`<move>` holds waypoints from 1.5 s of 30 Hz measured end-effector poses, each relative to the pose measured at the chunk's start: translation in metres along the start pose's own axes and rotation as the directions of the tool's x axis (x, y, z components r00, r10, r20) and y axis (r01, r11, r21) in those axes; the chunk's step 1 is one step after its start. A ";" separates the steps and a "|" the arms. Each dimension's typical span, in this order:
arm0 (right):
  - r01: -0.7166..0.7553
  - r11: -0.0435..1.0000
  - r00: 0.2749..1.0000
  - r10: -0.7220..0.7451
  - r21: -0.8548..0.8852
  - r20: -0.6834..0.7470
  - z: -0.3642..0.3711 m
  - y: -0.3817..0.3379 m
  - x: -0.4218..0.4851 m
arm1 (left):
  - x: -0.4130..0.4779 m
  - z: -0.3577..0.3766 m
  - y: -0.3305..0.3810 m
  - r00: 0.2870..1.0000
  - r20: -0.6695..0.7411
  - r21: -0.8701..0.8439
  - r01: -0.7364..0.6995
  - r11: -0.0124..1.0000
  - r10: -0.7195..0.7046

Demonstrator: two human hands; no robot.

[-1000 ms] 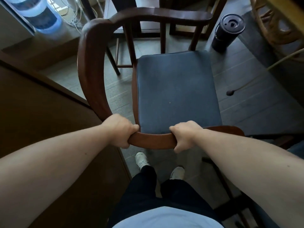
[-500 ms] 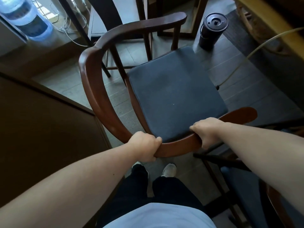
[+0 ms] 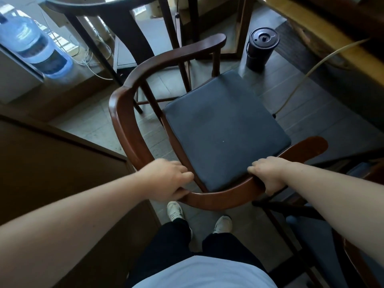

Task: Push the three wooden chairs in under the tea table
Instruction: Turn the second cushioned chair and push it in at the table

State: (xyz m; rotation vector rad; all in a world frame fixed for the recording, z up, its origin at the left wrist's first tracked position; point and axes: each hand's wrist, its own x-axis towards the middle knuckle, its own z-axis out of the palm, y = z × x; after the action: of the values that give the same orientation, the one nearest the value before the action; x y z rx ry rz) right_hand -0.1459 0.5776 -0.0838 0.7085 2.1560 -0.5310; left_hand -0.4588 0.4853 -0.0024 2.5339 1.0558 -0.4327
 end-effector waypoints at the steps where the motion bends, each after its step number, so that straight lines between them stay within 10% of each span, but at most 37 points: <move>1: -0.016 1.000 1.000 0.016 0.013 0.004 -0.001 -0.002 -0.003 | -0.008 -0.010 -0.011 0.999 -0.029 0.017 -0.016 1.000 0.017; 8: -0.063 0.896 0.997 0.072 0.440 -0.004 -0.025 -0.054 0.004 | -0.054 -0.055 -0.092 0.994 0.005 0.153 -0.111 0.982 0.111; 15: -0.226 0.935 0.974 0.224 0.273 0.039 -0.018 -0.073 0.025 | -0.054 -0.044 -0.143 0.965 0.210 0.240 -0.208 0.948 0.158; 45: -0.354 0.935 0.917 0.354 0.034 -0.182 0.042 0.035 -0.016 | 0.023 -0.040 -0.071 0.971 0.190 0.284 -0.198 0.938 0.148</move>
State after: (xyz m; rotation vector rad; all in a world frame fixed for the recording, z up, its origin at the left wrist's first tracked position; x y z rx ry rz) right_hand -0.0917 0.5747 -0.1014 1.1602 2.1246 -0.2804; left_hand -0.4890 0.5635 0.0092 2.7661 0.7433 -0.7924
